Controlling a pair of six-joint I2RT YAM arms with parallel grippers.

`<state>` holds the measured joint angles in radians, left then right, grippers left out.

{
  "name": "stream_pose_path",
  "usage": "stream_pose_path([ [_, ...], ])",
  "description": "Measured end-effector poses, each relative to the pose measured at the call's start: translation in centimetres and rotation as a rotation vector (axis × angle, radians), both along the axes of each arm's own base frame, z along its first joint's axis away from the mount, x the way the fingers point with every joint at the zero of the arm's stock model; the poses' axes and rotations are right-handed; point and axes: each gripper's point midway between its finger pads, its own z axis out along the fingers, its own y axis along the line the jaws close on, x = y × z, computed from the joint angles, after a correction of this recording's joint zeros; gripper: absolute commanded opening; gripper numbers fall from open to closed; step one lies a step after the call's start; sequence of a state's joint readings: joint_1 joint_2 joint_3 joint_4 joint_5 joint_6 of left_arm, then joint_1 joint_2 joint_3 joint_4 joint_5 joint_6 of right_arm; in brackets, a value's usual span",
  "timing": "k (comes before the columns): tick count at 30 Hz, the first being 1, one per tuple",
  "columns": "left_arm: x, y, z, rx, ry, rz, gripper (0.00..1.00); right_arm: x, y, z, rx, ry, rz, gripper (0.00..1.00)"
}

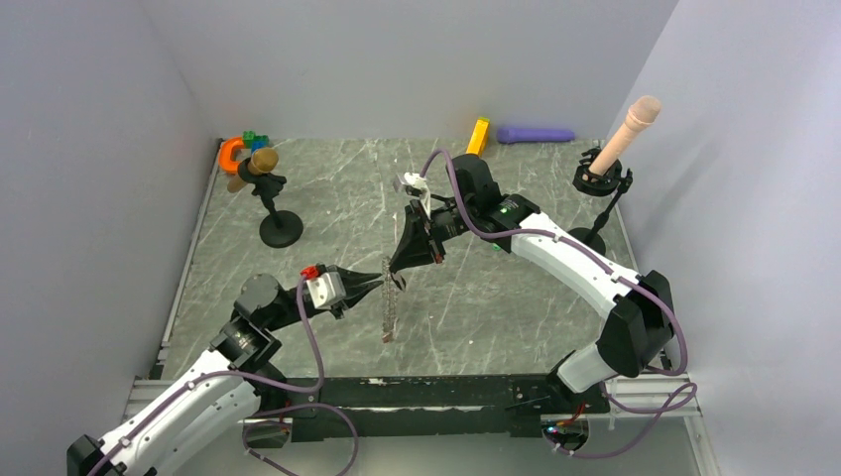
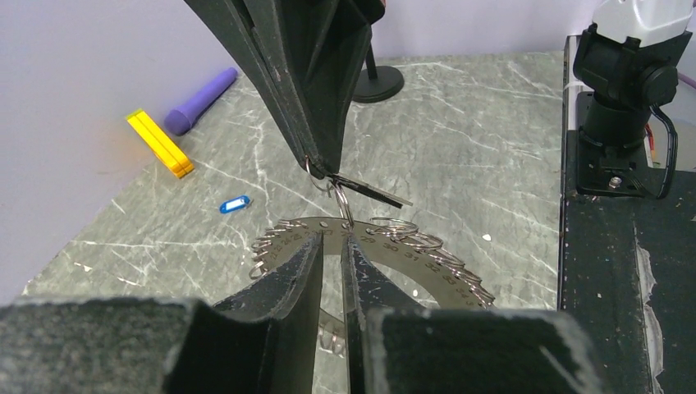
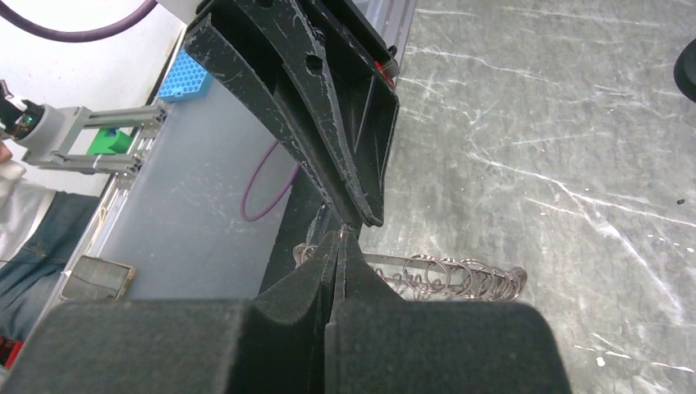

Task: Put the keys on the keyring

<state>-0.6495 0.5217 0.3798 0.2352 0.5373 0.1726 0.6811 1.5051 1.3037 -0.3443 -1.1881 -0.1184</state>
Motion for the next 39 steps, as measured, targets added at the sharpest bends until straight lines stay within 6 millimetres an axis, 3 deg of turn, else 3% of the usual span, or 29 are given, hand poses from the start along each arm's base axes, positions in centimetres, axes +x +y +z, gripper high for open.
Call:
stream_pose_path([
  [39, -0.49, -0.92, -0.17, -0.070, 0.053, -0.053, 0.27, 0.09, -0.05, 0.01, -0.001, 0.012, -0.005, 0.00],
])
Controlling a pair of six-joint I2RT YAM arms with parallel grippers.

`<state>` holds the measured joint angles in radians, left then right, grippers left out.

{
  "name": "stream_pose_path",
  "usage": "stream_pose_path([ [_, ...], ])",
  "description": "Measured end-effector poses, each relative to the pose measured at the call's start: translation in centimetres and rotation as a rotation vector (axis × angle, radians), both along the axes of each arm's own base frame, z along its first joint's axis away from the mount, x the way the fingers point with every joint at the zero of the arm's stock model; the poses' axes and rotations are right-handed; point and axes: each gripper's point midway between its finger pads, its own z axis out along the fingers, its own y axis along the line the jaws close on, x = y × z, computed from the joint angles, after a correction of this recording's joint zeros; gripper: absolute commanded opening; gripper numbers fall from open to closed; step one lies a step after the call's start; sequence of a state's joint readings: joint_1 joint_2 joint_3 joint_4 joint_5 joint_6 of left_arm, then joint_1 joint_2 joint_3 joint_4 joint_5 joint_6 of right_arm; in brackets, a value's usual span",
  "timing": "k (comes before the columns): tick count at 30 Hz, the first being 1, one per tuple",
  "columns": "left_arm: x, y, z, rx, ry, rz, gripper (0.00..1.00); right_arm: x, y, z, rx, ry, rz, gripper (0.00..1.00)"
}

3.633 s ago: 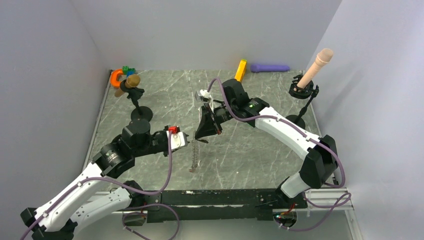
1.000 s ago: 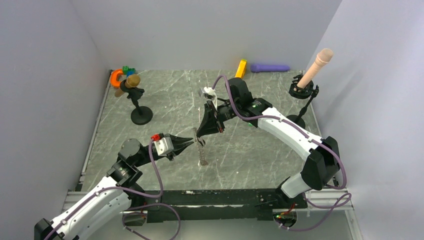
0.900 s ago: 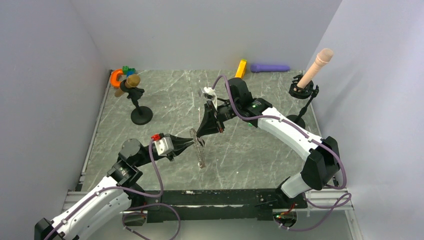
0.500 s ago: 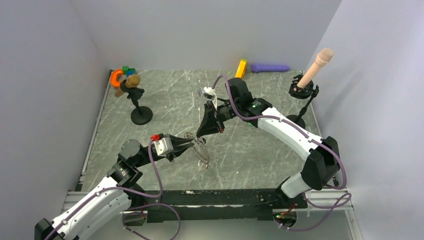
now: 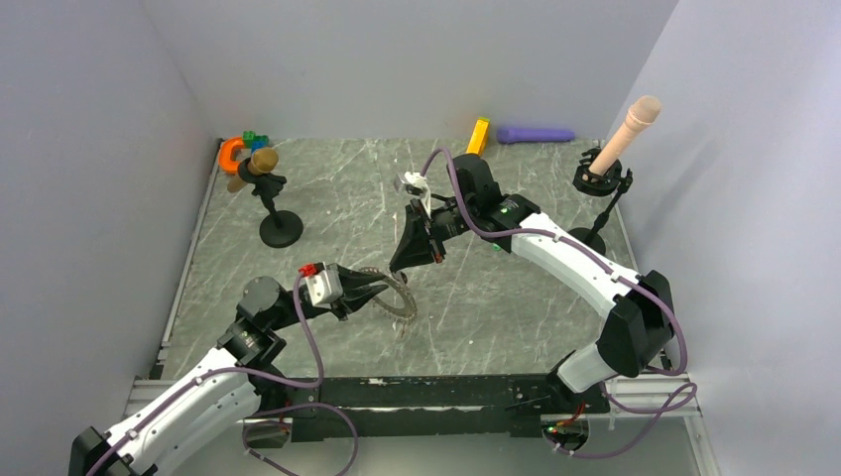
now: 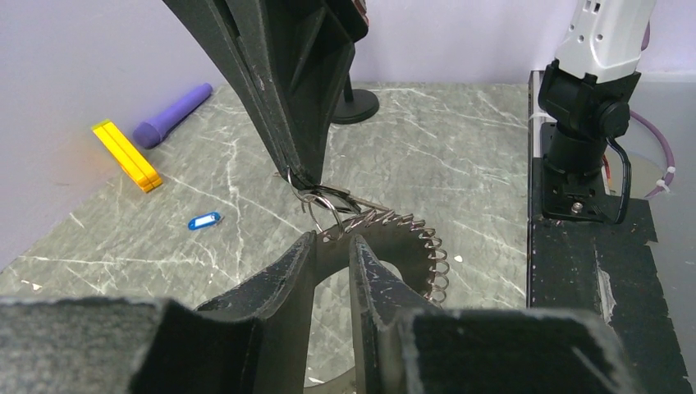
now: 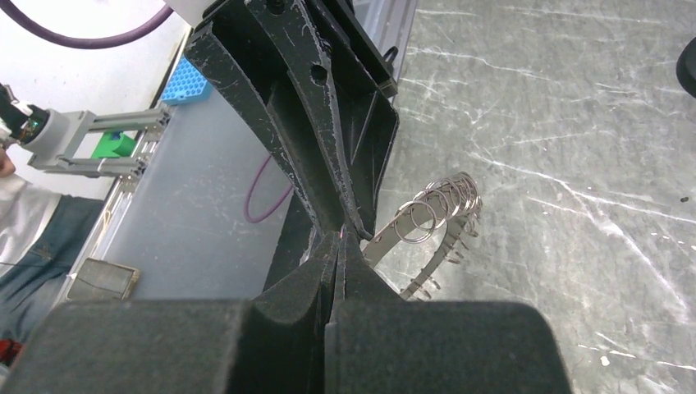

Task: Put the keys on the keyring

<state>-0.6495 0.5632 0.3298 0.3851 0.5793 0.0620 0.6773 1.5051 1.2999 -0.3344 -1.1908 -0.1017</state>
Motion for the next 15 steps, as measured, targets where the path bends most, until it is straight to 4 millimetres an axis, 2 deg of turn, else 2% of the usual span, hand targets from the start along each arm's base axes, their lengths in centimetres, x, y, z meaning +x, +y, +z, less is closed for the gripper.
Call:
stream_pose_path([
  [15, 0.21, -0.02, 0.06, -0.033, 0.034, 0.012, 0.27, 0.30, 0.02, -0.24, 0.003, 0.015, -0.013, 0.00],
])
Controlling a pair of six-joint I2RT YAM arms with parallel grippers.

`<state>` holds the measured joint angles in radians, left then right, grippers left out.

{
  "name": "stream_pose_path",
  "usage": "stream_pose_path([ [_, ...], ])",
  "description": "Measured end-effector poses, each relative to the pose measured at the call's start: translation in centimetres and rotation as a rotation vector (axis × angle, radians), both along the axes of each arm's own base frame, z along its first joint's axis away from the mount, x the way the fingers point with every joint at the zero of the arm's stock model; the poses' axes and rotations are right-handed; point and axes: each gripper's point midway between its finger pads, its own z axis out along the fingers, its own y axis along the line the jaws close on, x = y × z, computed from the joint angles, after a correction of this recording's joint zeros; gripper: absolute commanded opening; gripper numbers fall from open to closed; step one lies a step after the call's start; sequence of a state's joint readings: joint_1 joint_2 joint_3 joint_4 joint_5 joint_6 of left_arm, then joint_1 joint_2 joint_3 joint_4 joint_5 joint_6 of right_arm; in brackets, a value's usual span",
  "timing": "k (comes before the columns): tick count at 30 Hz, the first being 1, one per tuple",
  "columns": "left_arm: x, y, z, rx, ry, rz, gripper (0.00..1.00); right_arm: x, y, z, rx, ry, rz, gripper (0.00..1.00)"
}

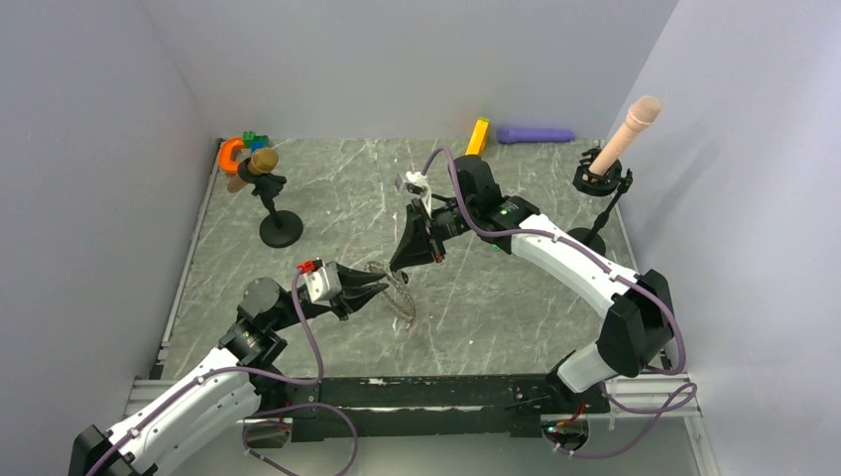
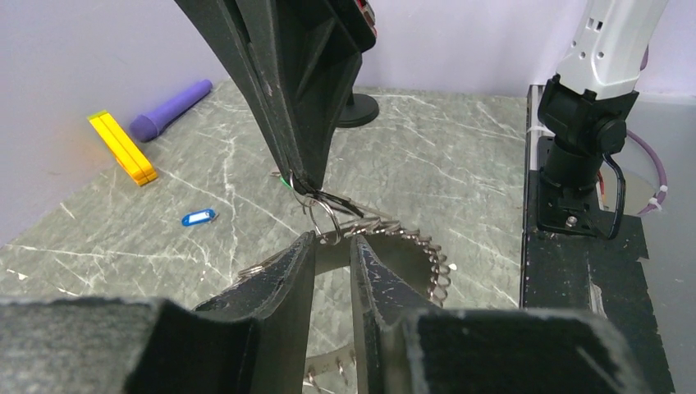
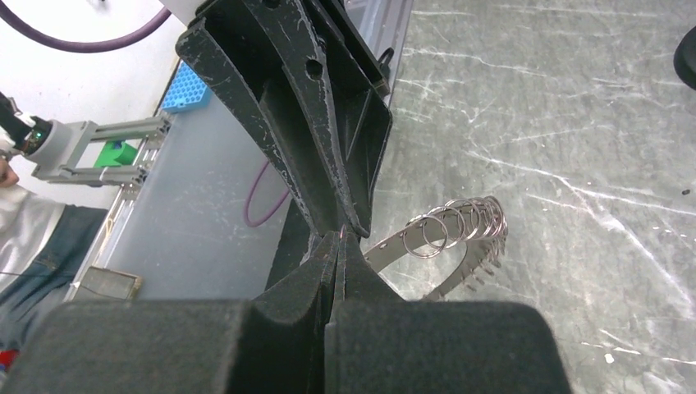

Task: Put the keys on the keyring

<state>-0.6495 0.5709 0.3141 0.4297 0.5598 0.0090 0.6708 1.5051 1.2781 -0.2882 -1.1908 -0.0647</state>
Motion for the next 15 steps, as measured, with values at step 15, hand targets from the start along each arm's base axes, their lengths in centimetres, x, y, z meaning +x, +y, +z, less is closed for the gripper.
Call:
stream_pose_path([
  [15, 0.76, 0.23, -0.14, -0.015, 0.043, 0.045, 0.25, 0.47, 0.07, -0.13, 0.003, 0.039, -0.027, 0.00],
])
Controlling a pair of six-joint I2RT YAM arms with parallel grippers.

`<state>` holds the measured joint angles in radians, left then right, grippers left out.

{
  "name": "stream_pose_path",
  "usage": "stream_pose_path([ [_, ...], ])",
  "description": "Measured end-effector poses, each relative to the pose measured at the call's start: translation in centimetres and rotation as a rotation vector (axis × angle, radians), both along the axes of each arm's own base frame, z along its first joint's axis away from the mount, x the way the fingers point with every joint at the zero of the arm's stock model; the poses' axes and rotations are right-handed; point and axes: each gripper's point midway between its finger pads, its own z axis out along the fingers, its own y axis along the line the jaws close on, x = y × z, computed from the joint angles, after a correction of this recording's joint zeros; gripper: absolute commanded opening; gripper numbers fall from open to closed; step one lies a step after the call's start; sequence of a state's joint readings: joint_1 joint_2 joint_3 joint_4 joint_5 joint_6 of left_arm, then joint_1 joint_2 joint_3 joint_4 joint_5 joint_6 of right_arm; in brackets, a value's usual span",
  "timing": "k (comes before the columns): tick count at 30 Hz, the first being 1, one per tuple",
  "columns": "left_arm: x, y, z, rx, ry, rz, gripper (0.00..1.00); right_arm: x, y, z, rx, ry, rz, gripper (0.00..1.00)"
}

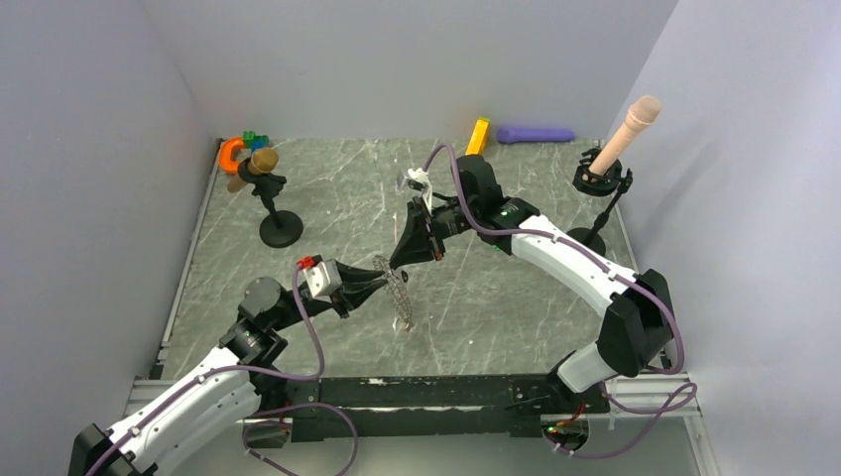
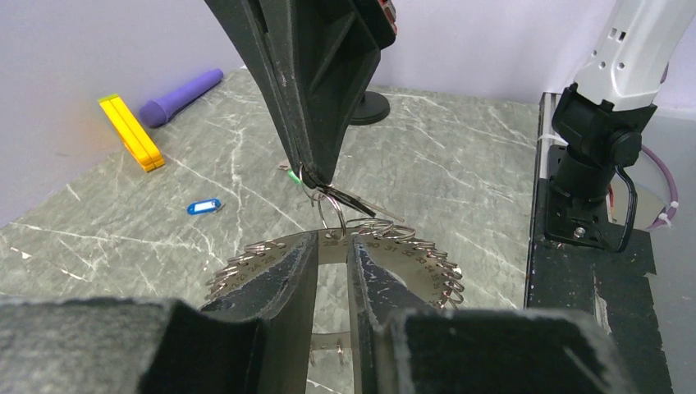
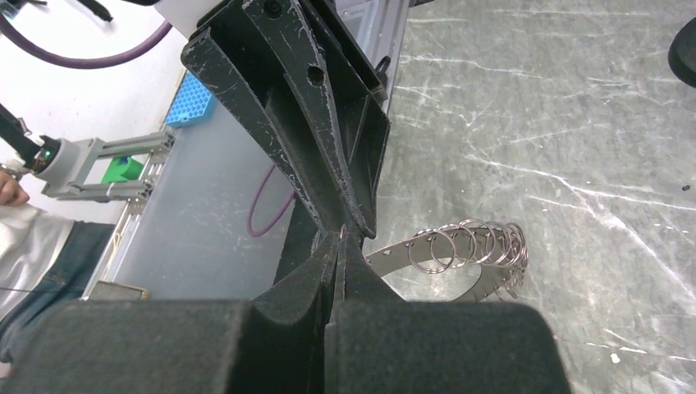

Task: Put the keys on the keyring

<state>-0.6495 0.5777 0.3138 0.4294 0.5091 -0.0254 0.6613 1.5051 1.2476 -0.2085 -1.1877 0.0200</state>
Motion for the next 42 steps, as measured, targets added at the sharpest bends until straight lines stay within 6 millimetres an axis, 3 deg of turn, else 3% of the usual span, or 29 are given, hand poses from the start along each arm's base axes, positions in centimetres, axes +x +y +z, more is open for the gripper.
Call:
stream_pose_path([
  [19, 0.29, -0.57, -0.66, 0.003, 0.039, 0.013, 0.24, 0.31, 0.02, 0.02, 0.006, 0.015, -0.014, 0.00],
  [27, 0.48, -0.59, -0.63, -0.001, 0.042, 0.034, 0.13, 0.30, 0.02, 0.02, 0.005, 0.017, -0.014, 0.00],
  [30, 0.54, -0.57, -0.69, 0.001, 0.044, 0.039, 0.00, 0.30, 0.02, 0.02, 0.005, 0.017, -0.014, 0.00],
  [42, 0.57, -0.21, -0.20, 0.077, 0.066, 0.053, 0.00, 0.45, -0.02, -0.08, 0.007, 0.002, -0.016, 0.00],
])
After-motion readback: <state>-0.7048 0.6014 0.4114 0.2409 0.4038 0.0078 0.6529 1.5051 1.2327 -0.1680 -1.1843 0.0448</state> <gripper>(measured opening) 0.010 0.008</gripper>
